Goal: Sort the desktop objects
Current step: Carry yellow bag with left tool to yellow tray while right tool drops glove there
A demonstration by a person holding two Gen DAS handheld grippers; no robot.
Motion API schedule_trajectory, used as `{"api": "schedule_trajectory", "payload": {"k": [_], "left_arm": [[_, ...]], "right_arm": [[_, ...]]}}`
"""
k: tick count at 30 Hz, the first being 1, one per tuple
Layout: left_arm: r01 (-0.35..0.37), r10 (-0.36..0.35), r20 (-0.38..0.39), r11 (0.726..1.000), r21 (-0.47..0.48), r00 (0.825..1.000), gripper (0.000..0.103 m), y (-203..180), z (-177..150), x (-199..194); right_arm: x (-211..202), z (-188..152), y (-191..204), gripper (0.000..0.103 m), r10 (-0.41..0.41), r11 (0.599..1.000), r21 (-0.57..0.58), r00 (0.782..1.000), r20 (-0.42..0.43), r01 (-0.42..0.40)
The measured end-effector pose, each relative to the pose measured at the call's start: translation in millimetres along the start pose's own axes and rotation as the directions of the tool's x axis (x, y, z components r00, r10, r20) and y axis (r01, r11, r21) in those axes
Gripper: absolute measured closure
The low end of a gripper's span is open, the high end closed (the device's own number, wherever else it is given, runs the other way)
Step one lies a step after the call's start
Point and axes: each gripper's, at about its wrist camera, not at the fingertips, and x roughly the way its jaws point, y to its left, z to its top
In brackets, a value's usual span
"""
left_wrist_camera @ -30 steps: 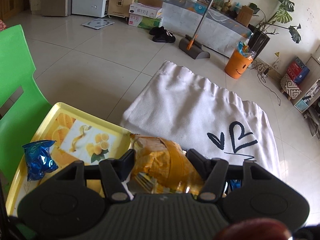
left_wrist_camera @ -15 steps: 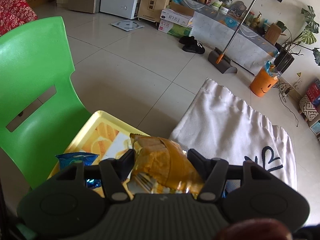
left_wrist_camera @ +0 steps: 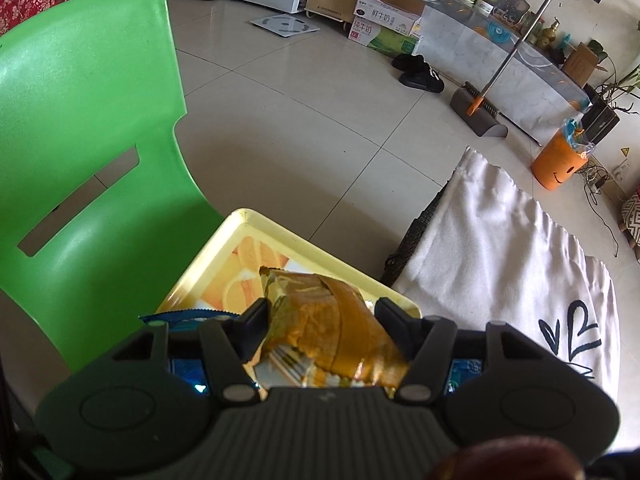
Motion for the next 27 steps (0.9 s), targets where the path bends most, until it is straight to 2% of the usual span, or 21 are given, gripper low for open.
{"api": "schedule_trajectory", "payload": {"k": [4,7,9,11,13,14,18,19,20,24,27], "left_arm": [[-0.014,0.014,0.000,1.000,-0.017,1.000,0.044,10.4,7.0,7.8],[-0.077,0.077,0.005,0.997,-0.003,0.997,0.044,14.0,9.9,11.6],[-0.104,0.105,0.009,0.994,-0.020,0.994,0.038,17.9,10.1,11.4],[-0.095,0.095,0.013,0.995,-0.024,0.995,0.032,19.5,10.2,9.6],[-0.094,0.095,0.020,0.995,-0.024,0.995,0.025,18.5,10.9,6.9],[-0.095,0.095,0.021,0.995,-0.029,0.995,0.025,18.0,11.4,5.8],[-0.051,0.052,0.012,0.997,-0.062,0.999,0.022,17.1,12.1,2.5],[-0.044,0.045,0.011,0.997,-0.067,0.999,0.014,16.8,11.9,1.6],[-0.045,0.047,0.018,0.997,-0.068,0.999,0.011,16.4,11.4,0.4],[-0.070,0.072,0.040,0.997,-0.040,0.997,0.011,10.6,10.3,-4.9],[-0.060,0.061,0.038,0.997,-0.041,0.997,0.011,6.7,9.2,-7.5]], "right_arm": [[19.0,-7.0,8.6,0.047,0.032,0.999,-0.010,0.998,-0.050,-0.033],[35.0,-12.9,13.3,0.043,0.059,0.998,-0.011,0.995,-0.084,-0.060],[43.0,-16.3,16.3,0.041,0.066,0.998,-0.012,0.994,-0.091,-0.067],[48.4,-17.8,19.3,0.039,0.059,0.997,-0.033,0.992,-0.107,-0.063],[48.1,-17.5,19.7,0.033,0.057,0.998,-0.033,0.992,-0.114,-0.061],[45.5,-16.4,18.0,0.030,0.062,0.998,-0.023,0.992,-0.107,-0.064],[31.1,-10.0,12.6,0.030,0.087,0.996,-0.003,0.994,-0.059,-0.087],[27.5,-8.4,11.4,0.030,0.092,0.996,0.002,0.995,-0.049,-0.092],[23.4,-6.1,9.6,0.030,0.096,0.995,0.011,0.995,-0.035,-0.096],[8.6,0.1,4.6,0.029,0.094,0.995,0.031,0.996,0.012,-0.094],[0.9,2.2,3.6,0.029,0.076,0.997,0.029,0.997,0.029,-0.077]]}}
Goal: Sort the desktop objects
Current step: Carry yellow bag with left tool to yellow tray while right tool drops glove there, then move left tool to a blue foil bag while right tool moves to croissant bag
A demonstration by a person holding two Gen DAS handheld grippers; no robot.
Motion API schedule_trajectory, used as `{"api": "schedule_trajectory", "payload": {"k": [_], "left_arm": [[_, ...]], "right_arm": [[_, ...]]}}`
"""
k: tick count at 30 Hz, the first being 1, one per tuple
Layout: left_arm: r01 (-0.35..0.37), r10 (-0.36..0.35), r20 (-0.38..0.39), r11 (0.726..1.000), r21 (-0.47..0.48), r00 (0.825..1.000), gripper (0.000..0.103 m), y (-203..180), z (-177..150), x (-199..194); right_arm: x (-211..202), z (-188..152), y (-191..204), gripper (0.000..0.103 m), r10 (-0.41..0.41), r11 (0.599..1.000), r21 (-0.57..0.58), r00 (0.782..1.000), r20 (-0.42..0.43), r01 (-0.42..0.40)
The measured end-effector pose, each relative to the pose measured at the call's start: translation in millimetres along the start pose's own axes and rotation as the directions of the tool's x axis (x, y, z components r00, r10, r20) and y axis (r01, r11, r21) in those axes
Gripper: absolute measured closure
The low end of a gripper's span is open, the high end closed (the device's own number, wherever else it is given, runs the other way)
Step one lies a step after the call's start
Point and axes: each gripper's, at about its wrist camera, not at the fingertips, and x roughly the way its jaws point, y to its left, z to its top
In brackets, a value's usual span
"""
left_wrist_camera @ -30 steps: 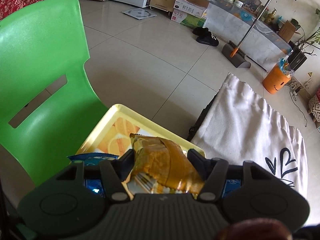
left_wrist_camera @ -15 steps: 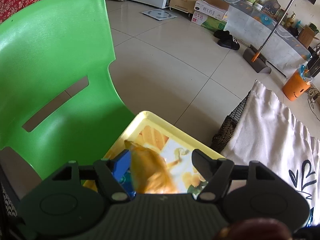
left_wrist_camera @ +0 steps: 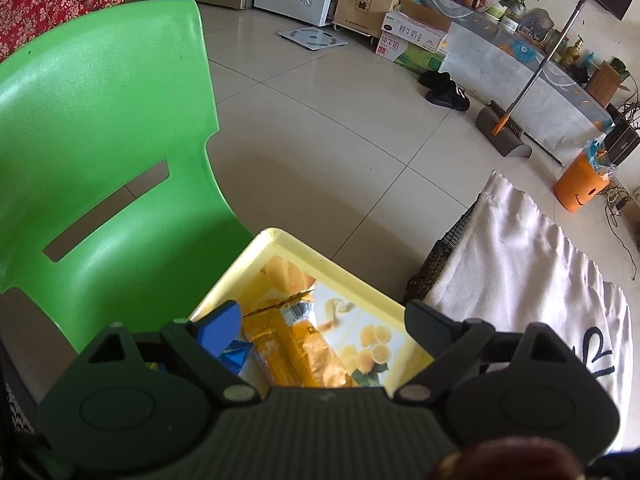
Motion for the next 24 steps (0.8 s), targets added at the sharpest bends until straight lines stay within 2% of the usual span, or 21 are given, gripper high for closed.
{"api": "schedule_trajectory", "payload": {"k": [4,7,15,24], "left_arm": [[0.013,-0.013,-0.004,1.000,0.006,1.000,0.011,-5.8,-2.7,-2.1],[0.018,-0.018,0.000,1.000,0.009,1.000,0.004,-10.9,-5.5,-5.6],[0.054,-0.056,0.012,0.995,0.082,0.998,0.003,-36.1,-17.1,-17.6],[0.090,-0.090,-0.004,0.981,0.174,0.996,0.003,-69.3,-35.6,-22.6]], "right_arm": [[-8.6,4.2,-2.8,0.029,-0.032,0.999,-0.005,0.999,0.021,0.032],[-18.3,5.6,-6.7,0.029,-0.052,0.999,-0.006,0.998,0.035,0.053],[-44.8,7.7,-17.1,0.029,-0.130,0.990,-0.052,0.989,0.069,0.133],[-77.8,14.2,-34.8,0.029,-0.203,0.978,-0.017,0.973,0.106,0.206]]}}
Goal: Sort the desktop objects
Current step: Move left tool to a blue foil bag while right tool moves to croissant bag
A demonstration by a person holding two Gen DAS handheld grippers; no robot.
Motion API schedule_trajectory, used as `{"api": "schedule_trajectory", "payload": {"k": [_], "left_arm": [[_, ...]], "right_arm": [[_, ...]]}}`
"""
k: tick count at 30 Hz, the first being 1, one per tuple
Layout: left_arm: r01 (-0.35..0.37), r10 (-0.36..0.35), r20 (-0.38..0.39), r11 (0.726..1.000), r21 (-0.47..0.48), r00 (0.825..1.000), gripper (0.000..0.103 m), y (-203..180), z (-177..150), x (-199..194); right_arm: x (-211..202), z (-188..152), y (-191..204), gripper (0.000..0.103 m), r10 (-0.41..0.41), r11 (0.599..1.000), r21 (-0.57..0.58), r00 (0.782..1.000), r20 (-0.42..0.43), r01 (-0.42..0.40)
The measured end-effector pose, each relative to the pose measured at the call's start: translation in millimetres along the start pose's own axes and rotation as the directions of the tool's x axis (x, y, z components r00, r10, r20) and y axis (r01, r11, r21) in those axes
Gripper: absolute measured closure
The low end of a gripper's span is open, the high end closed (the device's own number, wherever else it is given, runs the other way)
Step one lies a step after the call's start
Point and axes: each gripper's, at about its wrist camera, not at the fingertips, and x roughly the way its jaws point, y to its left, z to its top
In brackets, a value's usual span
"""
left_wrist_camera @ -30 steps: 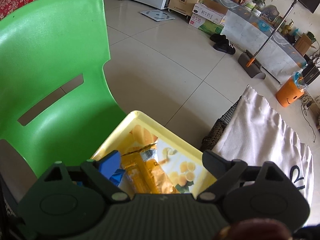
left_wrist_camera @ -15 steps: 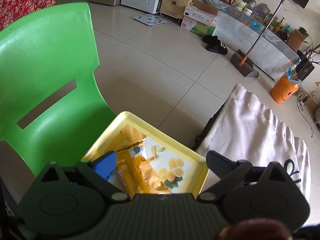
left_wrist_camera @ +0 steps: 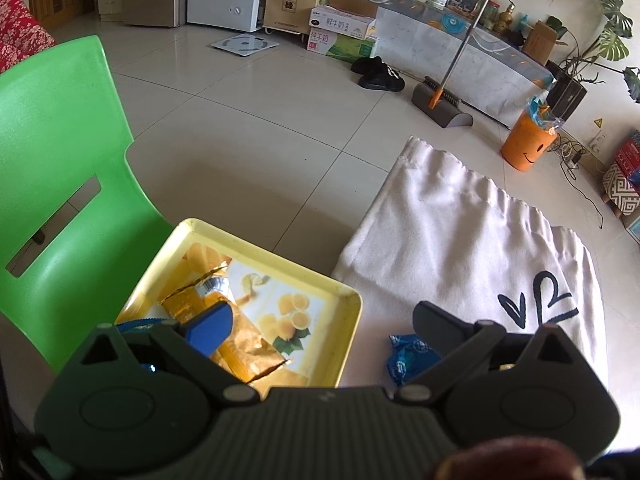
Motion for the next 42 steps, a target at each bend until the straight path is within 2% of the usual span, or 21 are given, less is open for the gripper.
{"api": "schedule_trajectory", "payload": {"k": [10,15,22,29,34,38,42], "left_arm": [[0.049,-0.048,-0.013,0.995,0.084,0.999,0.002,-38.1,-14.6,-2.7],[0.062,-0.059,-0.026,0.989,0.137,0.998,0.002,-57.3,-23.6,-0.3],[0.086,-0.075,-0.062,0.975,0.204,0.995,0.002,-85.8,-39.3,6.6],[0.110,-0.088,-0.096,0.961,0.254,0.991,0.001,-111.1,-51.8,15.7],[0.071,-0.048,-0.106,0.972,0.226,0.993,0.001,-114.5,-49.6,35.4],[0.048,-0.025,-0.125,0.981,0.187,0.992,0.001,-115.2,-50.6,59.6],[0.001,0.026,-0.133,0.981,0.196,0.991,0.001,-117.4,-56.4,82.2]], "right_arm": [[-29.7,8.8,-34.1,0.029,-0.113,0.994,0.006,0.993,0.037,0.113],[-51.4,16.5,-60.4,0.029,-0.143,0.988,0.069,0.988,0.063,0.138],[-88.0,29.6,-101.3,0.026,-0.231,0.962,0.175,0.966,0.119,0.208],[-109.5,31.1,-147.6,0.024,-0.357,0.900,0.301,0.930,0.093,0.315],[-112.4,23.8,-170.6,0.024,-0.350,0.873,0.376,0.936,0.041,0.310],[-112.2,19.4,-175.1,0.024,-0.333,0.877,0.379,0.943,0.030,0.297],[-108.7,15.7,-176.4,0.024,-0.305,0.886,0.371,0.952,0.016,0.278]]}}
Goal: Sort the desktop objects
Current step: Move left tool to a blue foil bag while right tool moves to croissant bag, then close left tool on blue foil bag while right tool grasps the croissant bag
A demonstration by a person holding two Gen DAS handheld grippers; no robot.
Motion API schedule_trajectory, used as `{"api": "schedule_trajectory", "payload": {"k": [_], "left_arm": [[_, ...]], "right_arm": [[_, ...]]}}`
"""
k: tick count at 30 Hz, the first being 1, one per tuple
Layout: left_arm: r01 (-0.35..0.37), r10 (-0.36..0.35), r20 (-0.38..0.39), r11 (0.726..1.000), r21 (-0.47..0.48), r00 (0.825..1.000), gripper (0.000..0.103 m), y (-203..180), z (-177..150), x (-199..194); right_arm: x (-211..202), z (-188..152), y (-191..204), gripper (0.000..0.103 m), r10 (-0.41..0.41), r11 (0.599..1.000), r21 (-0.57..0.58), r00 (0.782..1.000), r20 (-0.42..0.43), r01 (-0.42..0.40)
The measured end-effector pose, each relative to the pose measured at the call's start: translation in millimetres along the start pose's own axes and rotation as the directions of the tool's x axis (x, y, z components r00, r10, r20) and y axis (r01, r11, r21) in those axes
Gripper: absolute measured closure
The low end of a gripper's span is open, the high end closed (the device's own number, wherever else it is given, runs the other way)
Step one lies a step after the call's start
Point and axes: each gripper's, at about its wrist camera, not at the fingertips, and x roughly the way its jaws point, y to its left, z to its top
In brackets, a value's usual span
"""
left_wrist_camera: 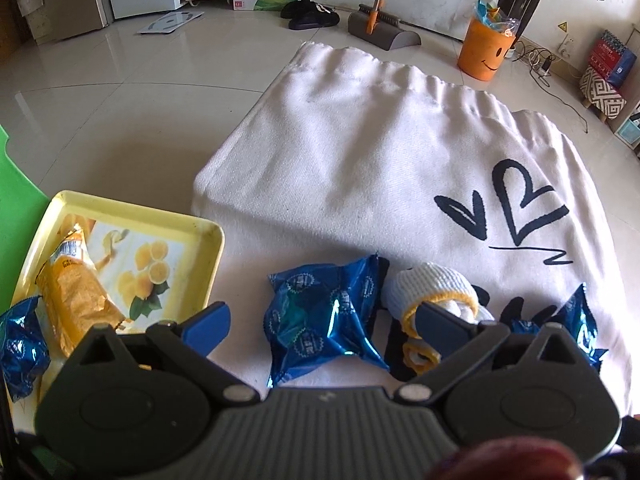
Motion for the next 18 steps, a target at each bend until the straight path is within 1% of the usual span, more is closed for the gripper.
{"api": "schedule_trajectory", "payload": {"k": [1,2,4,6,8,11,13,15,18], "left_arm": [[-0.011,0.011,-0.005,1.000,0.000,1.000,0.003,-0.3,-1.0,5.2],[-0.014,0.014,-0.012,1.000,0.001,1.000,0.008,-0.2,-1.7,10.2],[-0.017,0.016,-0.028,1.000,-0.007,0.999,0.010,0.6,-2.6,19.1],[-0.023,0.022,-0.031,0.999,-0.034,0.999,0.010,3.7,-4.2,27.1],[-0.020,0.018,-0.031,0.998,-0.051,0.999,0.015,6.0,-3.3,34.0],[-0.030,0.028,-0.026,0.998,-0.056,0.999,0.016,5.2,-2.9,43.1],[-0.035,0.033,-0.030,0.997,-0.063,0.999,0.024,6.8,-2.9,49.4],[-0.032,0.030,-0.027,0.996,-0.079,0.999,0.025,9.1,-4.0,51.7],[-0.038,0.037,-0.016,0.998,-0.046,0.999,0.028,5.8,-6.8,47.8]], "right_arm": [[1.7,-0.8,-0.1,0.024,0.004,1.000,0.000,1.000,-0.008,-0.004],[3.9,-1.5,-0.4,0.024,0.006,1.000,-0.001,1.000,-0.018,-0.006],[8.2,-3.0,-1.2,0.024,0.012,1.000,0.008,0.999,-0.034,-0.012],[11.9,-4.8,-0.7,0.024,0.022,1.000,0.009,0.999,-0.049,-0.021],[15.1,-7.6,1.9,0.024,0.031,1.000,0.001,0.998,-0.062,-0.031],[18.0,-11.1,6.1,0.024,0.043,0.999,-0.020,0.996,-0.075,-0.045],[19.3,-12.8,8.0,0.024,0.048,0.998,-0.032,0.996,-0.078,-0.050],[21.1,-13.0,8.3,0.024,0.046,0.998,-0.036,0.996,-0.081,-0.049],[23.8,-11.2,6.7,0.024,0.040,0.999,-0.025,0.996,-0.085,-0.042]]}}
